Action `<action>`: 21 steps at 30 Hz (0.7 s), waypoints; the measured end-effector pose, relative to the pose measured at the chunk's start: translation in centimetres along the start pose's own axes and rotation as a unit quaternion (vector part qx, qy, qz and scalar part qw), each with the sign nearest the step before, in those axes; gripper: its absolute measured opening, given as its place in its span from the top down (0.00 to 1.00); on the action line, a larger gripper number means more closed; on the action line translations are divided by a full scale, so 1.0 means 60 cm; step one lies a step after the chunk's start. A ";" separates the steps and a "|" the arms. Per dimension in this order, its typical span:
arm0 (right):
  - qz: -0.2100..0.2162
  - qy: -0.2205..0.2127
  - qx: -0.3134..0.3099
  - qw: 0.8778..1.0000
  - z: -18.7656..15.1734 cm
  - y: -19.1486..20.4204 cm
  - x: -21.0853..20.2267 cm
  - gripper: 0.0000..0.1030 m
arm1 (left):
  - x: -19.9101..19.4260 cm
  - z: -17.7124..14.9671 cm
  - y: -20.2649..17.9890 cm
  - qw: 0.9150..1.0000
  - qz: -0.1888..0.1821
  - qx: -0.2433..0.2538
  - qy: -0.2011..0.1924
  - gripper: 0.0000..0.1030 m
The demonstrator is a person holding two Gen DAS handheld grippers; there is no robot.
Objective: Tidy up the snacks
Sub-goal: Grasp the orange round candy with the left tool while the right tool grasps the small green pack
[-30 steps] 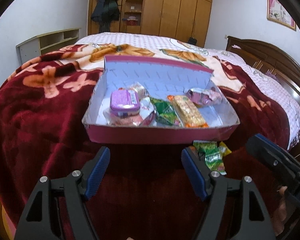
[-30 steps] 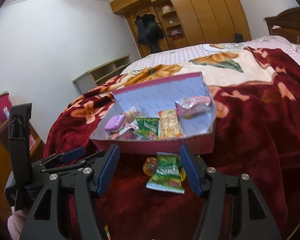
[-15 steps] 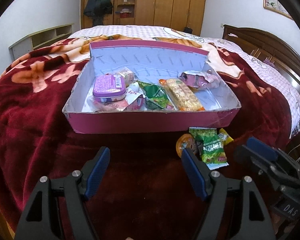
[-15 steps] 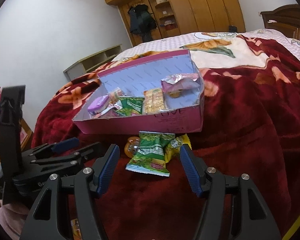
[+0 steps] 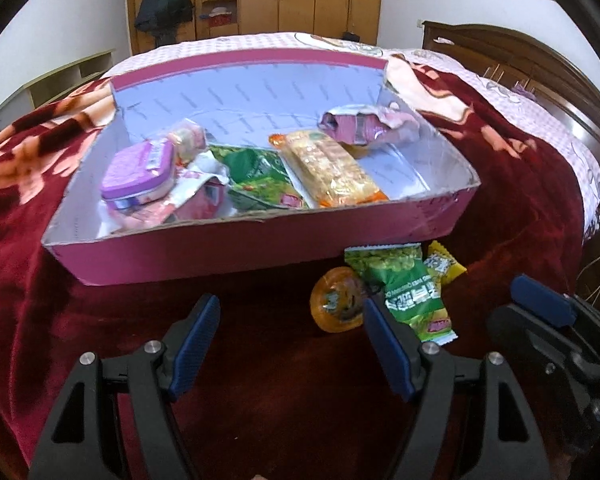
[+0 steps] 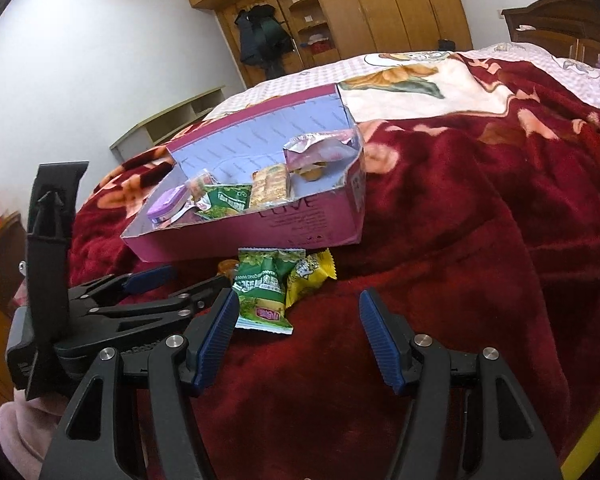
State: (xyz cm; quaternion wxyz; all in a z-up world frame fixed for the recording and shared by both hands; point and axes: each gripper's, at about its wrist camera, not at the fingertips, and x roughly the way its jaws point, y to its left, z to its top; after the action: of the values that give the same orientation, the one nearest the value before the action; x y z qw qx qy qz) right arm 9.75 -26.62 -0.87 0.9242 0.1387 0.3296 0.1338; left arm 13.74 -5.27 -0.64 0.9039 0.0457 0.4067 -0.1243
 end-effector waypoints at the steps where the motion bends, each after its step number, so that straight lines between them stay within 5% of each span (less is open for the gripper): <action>1: 0.001 0.001 0.001 1.000 0.000 -0.001 0.001 0.38 | 0.006 0.000 -0.002 1.000 0.005 0.003 0.004 0.25; 21: 0.026 0.003 0.021 0.999 -0.002 -0.015 0.008 0.38 | 0.034 0.001 -0.022 1.000 0.018 0.024 0.002 0.30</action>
State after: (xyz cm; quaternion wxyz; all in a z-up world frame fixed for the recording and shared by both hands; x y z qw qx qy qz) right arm 10.18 -27.29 -1.55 0.9164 0.1659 0.3314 0.1512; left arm 14.73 -6.91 -2.09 0.9036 0.0753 0.4048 -0.1178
